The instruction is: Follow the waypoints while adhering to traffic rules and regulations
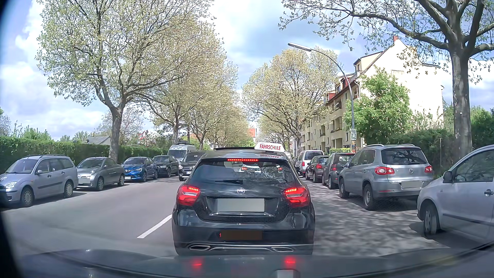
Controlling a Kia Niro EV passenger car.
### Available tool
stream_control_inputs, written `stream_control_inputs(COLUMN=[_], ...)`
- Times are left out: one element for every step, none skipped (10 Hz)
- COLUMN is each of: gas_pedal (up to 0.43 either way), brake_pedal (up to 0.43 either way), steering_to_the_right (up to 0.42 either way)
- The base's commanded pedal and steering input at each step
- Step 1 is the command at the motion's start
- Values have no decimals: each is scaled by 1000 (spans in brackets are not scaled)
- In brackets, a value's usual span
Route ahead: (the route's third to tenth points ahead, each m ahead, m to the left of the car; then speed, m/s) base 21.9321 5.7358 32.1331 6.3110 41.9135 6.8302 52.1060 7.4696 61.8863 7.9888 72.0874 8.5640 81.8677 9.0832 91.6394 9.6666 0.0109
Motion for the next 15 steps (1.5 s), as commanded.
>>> stream_control_inputs(gas_pedal=[0,0,0,0,0,0,0,0,0,0,0,0,0,0,0], brake_pedal=[280,280,280,280,280,280,280,280,280,280,280,280,287,280,280], steering_to_the_right=[13,13,13,13,13,13,13,13,11,11,11,11,11,11,11])
